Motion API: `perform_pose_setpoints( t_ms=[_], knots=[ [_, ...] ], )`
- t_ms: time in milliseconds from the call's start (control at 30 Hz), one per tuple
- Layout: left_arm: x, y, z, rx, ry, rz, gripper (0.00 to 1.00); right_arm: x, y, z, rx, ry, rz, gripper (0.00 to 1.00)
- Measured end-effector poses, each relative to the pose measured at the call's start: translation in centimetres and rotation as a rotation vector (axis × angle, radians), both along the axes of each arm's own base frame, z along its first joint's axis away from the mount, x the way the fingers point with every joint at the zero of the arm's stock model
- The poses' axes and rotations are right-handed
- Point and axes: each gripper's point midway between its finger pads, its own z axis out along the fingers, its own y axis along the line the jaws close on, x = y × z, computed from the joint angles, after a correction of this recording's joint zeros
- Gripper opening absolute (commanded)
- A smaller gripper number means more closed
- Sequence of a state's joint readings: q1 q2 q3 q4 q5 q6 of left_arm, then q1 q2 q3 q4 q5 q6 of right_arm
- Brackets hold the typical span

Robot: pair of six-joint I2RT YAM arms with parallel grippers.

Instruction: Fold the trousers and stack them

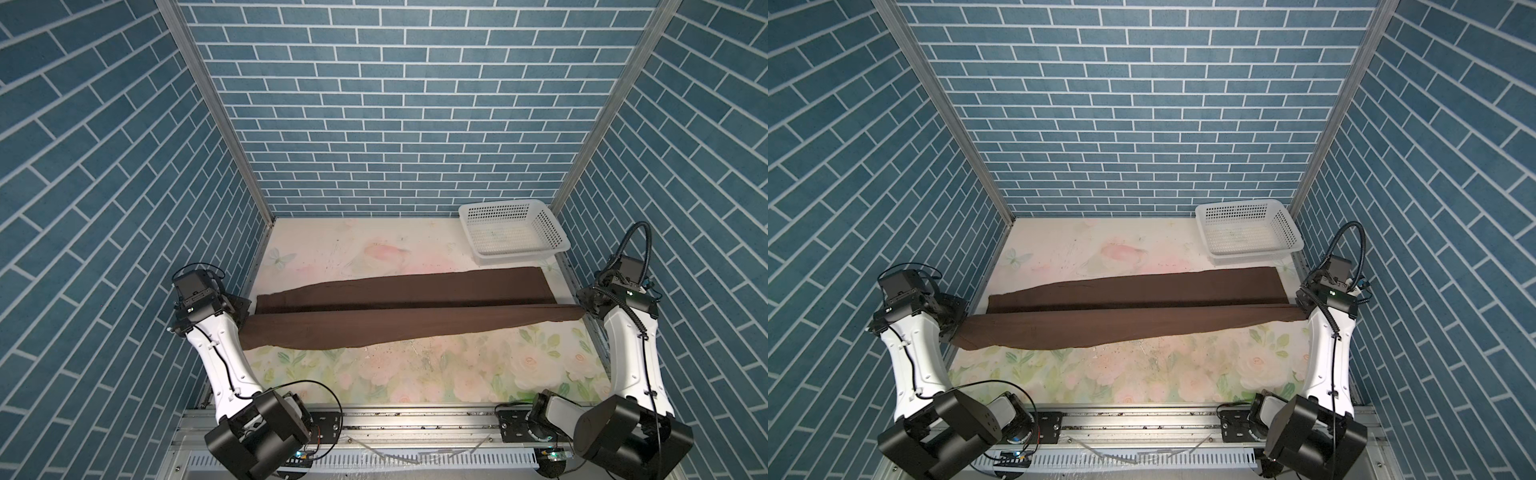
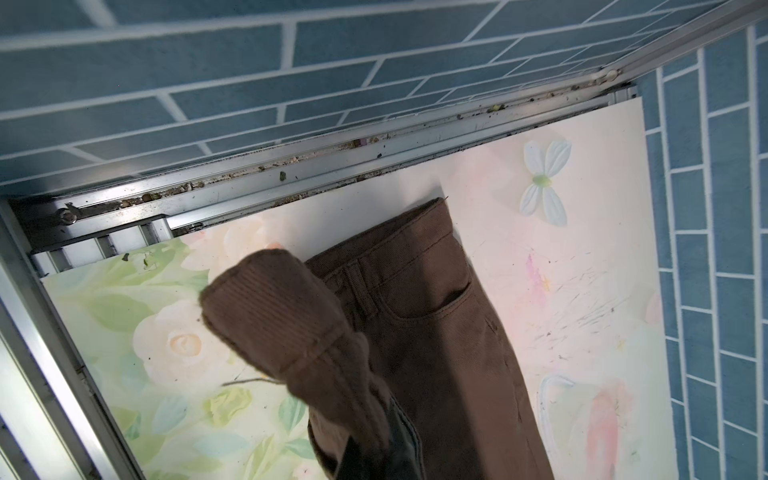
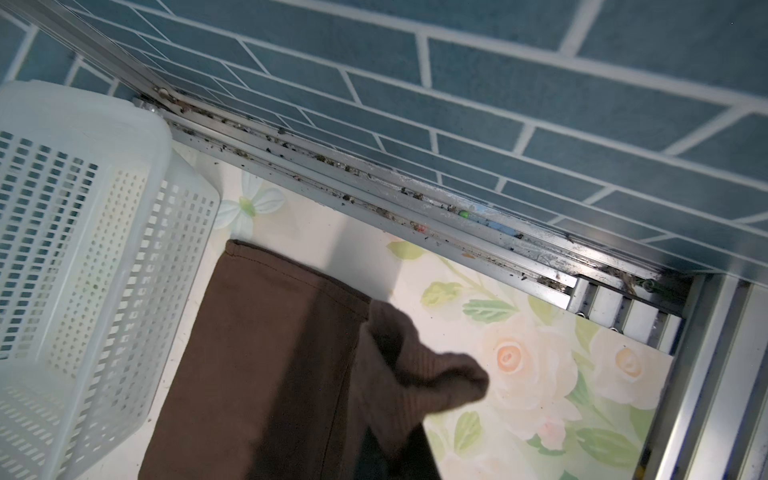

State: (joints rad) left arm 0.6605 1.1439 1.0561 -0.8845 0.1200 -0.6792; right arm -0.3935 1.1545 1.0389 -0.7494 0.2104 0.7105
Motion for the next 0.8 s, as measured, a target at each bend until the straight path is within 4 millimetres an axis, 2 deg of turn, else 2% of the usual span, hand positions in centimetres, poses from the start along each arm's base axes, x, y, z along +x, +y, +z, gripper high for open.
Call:
perform_pose_setpoints(
  t_ms=[167, 533, 800],
  knots=[
    [2.0, -0.3, -0.8, 0.019, 0.044, -0.036, 0.00, 1.6, -0.2, -2.3, 0.040, 0.038, 0.003, 0.00],
    [7.1, -0.3, 0.4, 0.095, 0.061, -0.099, 0.00, 5.0, 0.2, -6.3, 0.086, 0.100, 0.046, 0.00],
    [10.5, -0.1, -2.0, 0.121, 0.114, -0.136, 0.00, 9.4, 0.8, -7.6, 0.084, 0.076, 0.103, 0.00]
  ],
)
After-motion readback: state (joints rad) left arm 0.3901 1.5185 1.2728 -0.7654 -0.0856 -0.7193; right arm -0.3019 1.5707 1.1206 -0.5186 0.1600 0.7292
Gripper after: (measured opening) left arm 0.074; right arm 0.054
